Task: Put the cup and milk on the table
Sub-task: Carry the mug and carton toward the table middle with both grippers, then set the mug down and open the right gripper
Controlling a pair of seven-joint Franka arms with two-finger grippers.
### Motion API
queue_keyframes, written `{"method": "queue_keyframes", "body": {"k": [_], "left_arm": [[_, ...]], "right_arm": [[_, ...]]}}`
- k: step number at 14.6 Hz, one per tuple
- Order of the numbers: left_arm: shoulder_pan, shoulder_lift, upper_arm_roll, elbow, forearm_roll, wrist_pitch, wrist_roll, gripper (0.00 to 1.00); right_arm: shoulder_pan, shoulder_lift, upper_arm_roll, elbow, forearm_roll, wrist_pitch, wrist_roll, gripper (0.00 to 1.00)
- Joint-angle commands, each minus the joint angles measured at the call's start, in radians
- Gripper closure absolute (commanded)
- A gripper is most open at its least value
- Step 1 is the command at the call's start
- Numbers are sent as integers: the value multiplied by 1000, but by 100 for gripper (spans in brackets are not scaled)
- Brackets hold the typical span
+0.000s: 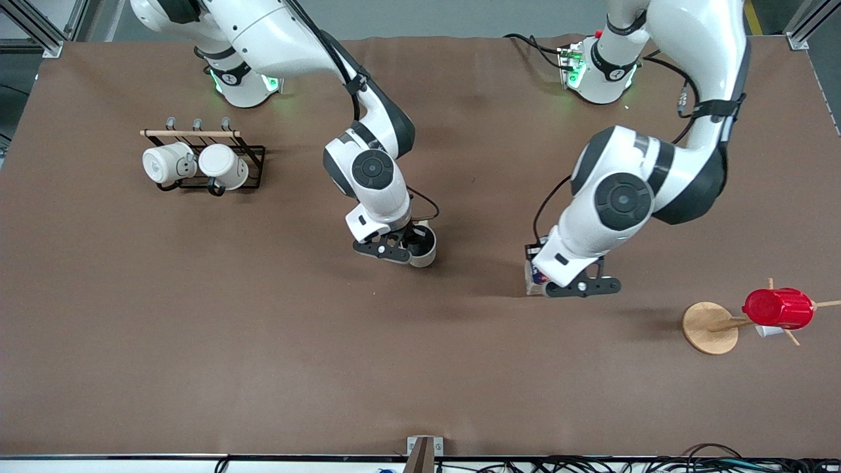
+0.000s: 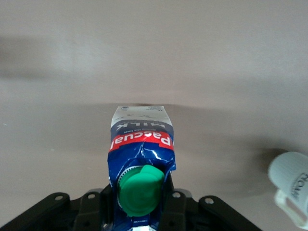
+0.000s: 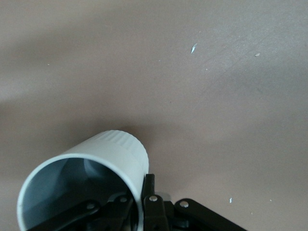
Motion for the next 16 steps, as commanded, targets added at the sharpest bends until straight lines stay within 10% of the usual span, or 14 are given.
{"method": "queue_keyframes", "body": {"k": [1,6,16], "left_arm": [[-53,57,2,79,5,-10,-66,67],[-119,84,-4,88,-13,52,-155,67],[-206,101,-5,86,-84,101,-173,66]], "right_arm": [[10,16,-10,17,9,9,18,64],[-4,-6,-16,17,12,3,25,0],[-432,-452,-24,2,-41,-509,-467,0]]}}
